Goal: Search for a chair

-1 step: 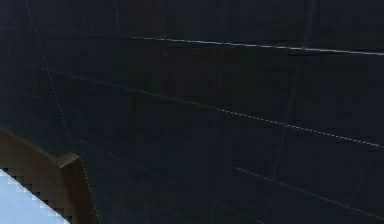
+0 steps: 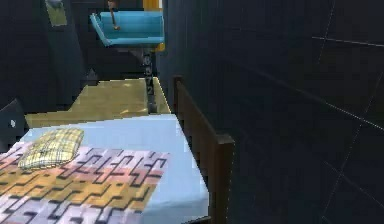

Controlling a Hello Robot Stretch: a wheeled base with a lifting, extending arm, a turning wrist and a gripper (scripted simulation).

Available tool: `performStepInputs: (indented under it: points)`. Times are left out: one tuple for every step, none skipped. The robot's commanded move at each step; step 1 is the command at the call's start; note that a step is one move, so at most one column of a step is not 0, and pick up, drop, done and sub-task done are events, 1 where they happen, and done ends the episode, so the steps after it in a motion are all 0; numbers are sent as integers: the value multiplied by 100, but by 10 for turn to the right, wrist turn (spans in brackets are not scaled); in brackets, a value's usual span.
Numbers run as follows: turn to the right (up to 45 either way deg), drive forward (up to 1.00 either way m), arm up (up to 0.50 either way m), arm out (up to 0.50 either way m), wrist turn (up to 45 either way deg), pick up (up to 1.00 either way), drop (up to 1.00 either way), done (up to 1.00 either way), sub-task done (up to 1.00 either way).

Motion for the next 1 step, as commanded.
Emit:
performStepInputs:
  points:
    - [-450,0,0,0,0,0,0,0,0]
